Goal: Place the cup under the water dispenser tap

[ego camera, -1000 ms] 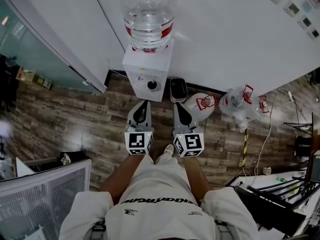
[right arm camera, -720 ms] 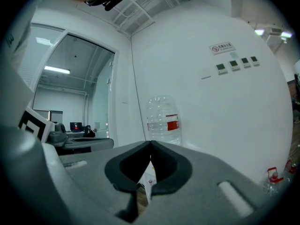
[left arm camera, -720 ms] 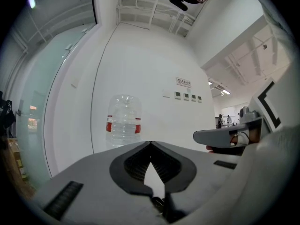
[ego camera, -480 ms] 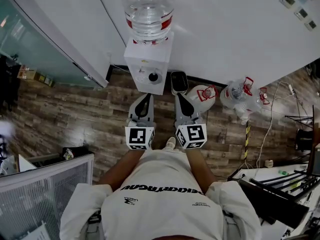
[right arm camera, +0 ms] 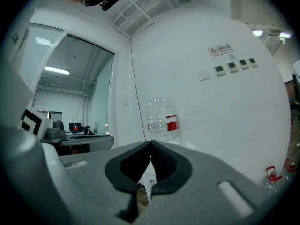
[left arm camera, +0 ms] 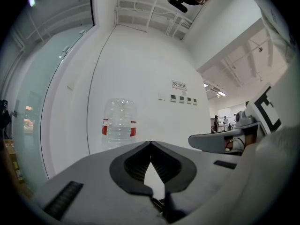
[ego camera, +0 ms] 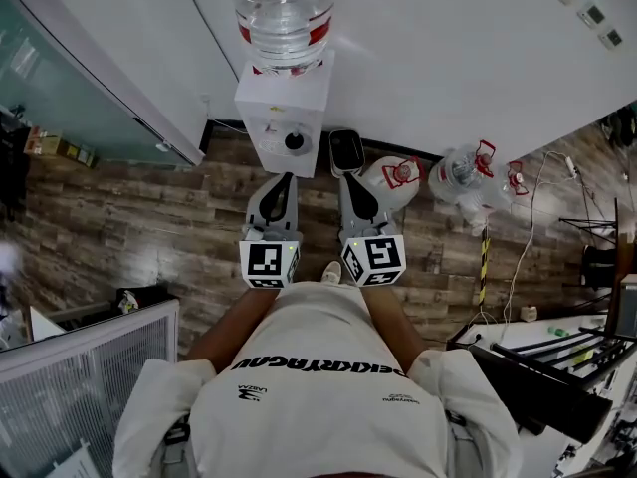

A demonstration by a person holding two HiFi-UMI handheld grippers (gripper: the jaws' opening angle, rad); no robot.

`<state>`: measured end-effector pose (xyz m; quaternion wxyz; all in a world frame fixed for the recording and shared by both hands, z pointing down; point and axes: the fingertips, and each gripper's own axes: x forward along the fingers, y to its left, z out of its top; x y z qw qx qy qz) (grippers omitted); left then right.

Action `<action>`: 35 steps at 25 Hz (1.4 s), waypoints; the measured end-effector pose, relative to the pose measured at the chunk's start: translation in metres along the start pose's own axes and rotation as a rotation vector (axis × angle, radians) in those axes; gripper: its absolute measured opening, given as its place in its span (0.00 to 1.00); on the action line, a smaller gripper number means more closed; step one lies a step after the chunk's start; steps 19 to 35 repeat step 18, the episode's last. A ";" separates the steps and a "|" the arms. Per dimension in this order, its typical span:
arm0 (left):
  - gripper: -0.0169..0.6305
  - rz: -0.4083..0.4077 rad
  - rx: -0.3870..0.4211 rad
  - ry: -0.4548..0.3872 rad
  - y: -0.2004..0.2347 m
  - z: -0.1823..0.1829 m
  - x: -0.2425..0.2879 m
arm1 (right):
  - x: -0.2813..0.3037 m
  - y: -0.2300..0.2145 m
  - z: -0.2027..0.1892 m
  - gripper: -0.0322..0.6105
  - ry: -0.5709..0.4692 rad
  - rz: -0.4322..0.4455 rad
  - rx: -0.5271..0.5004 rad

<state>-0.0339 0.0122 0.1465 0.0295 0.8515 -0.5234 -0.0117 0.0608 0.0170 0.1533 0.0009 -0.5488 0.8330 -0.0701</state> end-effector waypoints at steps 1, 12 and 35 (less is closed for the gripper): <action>0.02 -0.001 0.000 0.001 -0.001 0.000 0.000 | -0.001 0.001 0.000 0.04 0.001 0.002 -0.001; 0.02 0.010 -0.009 0.004 0.005 0.000 -0.001 | -0.001 0.002 0.003 0.04 -0.004 0.007 -0.008; 0.02 0.000 0.001 0.002 0.002 0.000 0.001 | 0.000 -0.002 0.005 0.04 -0.011 0.004 -0.012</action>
